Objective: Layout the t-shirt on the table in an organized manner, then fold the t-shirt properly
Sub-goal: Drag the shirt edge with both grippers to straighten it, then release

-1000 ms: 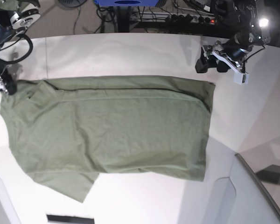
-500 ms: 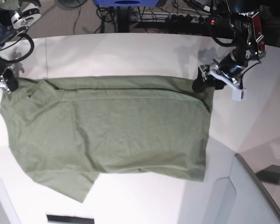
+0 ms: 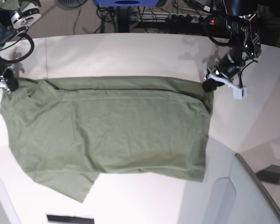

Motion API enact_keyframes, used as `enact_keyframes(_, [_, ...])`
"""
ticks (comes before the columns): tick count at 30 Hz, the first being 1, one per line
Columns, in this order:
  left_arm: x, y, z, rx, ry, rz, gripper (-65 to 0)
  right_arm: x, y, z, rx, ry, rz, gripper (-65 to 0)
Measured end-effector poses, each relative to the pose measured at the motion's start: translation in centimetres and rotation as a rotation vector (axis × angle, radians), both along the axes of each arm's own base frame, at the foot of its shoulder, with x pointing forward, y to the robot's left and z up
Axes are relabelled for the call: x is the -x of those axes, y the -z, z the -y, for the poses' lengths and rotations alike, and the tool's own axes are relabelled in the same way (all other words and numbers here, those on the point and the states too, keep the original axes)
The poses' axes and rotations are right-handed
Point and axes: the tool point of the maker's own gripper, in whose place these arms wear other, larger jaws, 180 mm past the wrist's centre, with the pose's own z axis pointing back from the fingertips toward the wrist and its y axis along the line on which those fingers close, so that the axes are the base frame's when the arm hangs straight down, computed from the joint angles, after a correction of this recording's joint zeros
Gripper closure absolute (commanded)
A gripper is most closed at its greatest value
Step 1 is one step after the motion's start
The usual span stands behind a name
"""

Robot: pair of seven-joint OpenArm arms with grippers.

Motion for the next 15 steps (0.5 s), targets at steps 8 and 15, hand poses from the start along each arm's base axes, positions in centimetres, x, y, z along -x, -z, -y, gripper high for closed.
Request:
enact_keyframes(8, [3.2,-1.1,0.4,-0.085,0.097,-0.075,0.0,0.4,-1.4,0.4,0.092,-0.111,-0.037,0.0])
enact_keyframes(15, [4.9,-3.1,0.6,-0.129,0.135,-0.049,0.0,2.1,-2.2,1.4,0.149,-0.134,-0.066,0.0])
